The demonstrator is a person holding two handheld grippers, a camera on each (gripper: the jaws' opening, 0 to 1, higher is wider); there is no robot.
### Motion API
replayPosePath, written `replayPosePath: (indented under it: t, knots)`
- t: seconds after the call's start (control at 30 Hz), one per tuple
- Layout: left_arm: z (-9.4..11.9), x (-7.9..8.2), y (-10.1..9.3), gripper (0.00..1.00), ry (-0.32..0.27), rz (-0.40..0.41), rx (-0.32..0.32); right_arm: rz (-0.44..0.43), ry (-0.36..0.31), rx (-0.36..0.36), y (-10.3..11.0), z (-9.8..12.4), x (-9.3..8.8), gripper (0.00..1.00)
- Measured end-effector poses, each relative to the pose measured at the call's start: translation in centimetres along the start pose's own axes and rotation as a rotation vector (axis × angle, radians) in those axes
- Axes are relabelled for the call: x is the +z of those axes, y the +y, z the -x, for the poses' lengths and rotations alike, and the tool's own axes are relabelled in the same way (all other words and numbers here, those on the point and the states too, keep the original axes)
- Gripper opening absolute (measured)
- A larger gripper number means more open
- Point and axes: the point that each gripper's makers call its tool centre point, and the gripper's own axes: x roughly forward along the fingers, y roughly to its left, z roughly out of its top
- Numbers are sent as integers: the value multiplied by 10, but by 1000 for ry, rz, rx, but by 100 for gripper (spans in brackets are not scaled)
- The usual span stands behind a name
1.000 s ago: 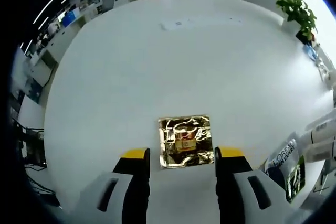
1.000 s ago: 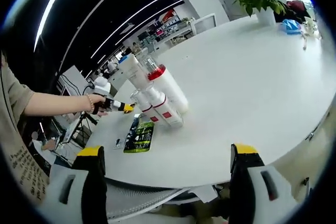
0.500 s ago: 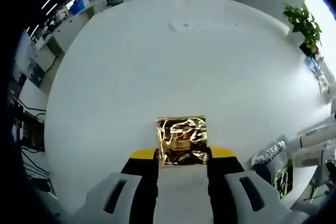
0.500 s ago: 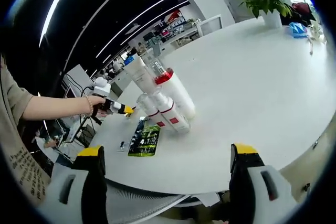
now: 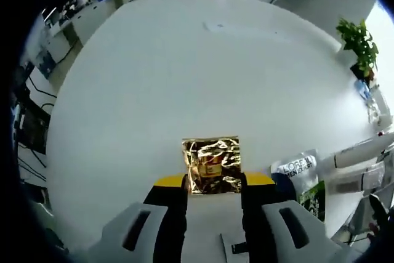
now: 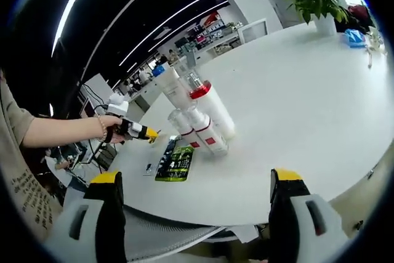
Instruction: Arrange the skincare products in the storage area until every visible bottle or jar stands upright without overlapping.
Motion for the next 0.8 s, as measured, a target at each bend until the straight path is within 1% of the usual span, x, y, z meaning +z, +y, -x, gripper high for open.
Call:
replayPosePath:
  t: [0.13,0.23,0.3,0.37,0.4,0.47,0.6,0.8]
  knots:
    - [0,-12,-9,31,5,10,-14,6,3,5,-1,1,0,100]
    - [1,-22,-15,31,12,1,-8,14,5,9,-1,2,2,100]
    - [1,-28,-18,32,14,13,-5,14,3,11,-2,3,3,100]
    - [1,-30,-20,33,3,40,4,15,3,11,-3,4,3,100]
    - [-1,-29,-18,33,5,50,12,15,3,11,-3,4,3,100]
    - [-1,-32,-21,33,-4,59,25,13,5,13,-3,5,2,100]
    - [-2,-37,-21,33,-8,45,61,16,8,13,-4,9,1,100]
    - [-5,-43,-28,34,1,50,57,10,7,4,-9,14,0,100]
